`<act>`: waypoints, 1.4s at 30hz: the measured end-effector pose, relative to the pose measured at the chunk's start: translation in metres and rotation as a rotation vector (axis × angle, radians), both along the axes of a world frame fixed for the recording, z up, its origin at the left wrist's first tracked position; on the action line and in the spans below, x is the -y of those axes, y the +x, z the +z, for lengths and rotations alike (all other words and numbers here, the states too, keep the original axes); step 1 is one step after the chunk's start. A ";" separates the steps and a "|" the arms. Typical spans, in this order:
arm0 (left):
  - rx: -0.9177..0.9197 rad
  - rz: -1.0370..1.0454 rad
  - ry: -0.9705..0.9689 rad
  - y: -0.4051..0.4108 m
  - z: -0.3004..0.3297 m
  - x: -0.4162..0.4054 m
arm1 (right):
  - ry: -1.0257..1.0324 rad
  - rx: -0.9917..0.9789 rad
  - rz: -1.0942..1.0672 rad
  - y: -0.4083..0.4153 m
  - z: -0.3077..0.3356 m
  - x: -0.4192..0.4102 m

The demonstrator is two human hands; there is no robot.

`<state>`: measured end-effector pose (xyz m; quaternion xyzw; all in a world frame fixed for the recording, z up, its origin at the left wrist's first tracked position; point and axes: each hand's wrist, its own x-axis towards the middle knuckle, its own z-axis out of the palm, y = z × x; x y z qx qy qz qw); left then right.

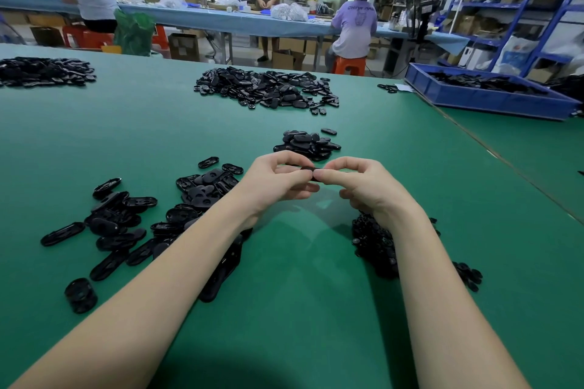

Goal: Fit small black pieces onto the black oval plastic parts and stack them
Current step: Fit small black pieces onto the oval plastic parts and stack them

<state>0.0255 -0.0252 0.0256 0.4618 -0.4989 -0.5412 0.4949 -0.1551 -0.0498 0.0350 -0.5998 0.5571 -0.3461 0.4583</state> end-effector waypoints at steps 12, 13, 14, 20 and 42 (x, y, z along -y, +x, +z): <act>0.106 0.031 -0.042 -0.001 -0.003 0.000 | -0.079 -0.089 -0.009 0.004 -0.001 0.004; 0.116 0.028 -0.045 -0.001 -0.004 0.000 | -0.087 -0.101 -0.010 0.004 -0.003 0.005; 0.123 0.025 -0.045 0.000 -0.004 0.001 | -0.099 -0.118 -0.012 0.004 -0.004 0.006; 0.110 0.040 -0.008 0.002 -0.007 0.003 | -0.168 -0.129 0.006 0.009 -0.012 0.007; 0.144 0.098 0.015 -0.003 -0.015 0.006 | -0.186 -0.159 -0.037 0.013 -0.021 0.009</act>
